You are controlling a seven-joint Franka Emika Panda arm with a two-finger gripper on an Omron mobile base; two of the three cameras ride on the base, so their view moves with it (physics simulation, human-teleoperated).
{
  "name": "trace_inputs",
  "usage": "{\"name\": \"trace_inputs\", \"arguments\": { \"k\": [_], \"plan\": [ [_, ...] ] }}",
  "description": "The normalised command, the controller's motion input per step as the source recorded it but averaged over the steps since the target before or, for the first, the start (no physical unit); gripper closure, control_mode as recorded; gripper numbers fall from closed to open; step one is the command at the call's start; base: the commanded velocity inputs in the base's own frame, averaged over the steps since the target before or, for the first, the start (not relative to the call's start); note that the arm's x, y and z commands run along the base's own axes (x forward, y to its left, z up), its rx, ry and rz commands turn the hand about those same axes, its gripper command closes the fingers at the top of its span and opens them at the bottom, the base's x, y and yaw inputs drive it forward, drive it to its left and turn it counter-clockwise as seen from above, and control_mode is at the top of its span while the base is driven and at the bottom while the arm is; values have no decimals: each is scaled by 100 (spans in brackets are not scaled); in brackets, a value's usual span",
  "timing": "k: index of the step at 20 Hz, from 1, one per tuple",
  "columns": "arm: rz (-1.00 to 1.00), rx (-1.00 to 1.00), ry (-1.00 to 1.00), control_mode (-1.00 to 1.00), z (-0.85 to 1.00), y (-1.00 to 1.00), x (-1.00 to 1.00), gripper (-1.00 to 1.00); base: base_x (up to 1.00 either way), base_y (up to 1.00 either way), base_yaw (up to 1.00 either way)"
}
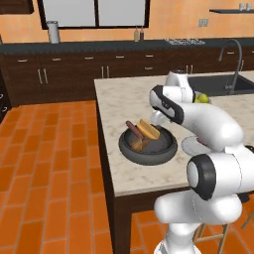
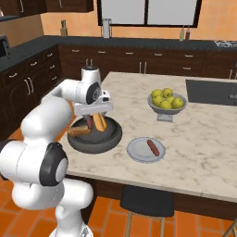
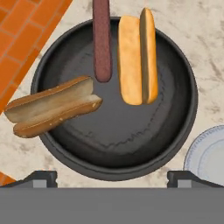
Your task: Place one bun and one sausage from the bowl on each plate.
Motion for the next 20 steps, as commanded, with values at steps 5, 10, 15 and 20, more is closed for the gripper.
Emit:
{"name": "trace_inputs", "arguments": {
  "k": [5, 10, 15, 20],
  "plan": [
    [0, 0, 1, -100, -38, 2, 57, -100, 0, 0, 0],
    [0, 0, 2, -100, -33, 4, 38, -100, 0, 0, 0],
    [0, 0, 0, -100, -45, 0, 23, -100, 0, 0, 0],
    [0, 0, 0, -100, -33, 0, 29, -100, 0, 0, 0]
  ]
}}
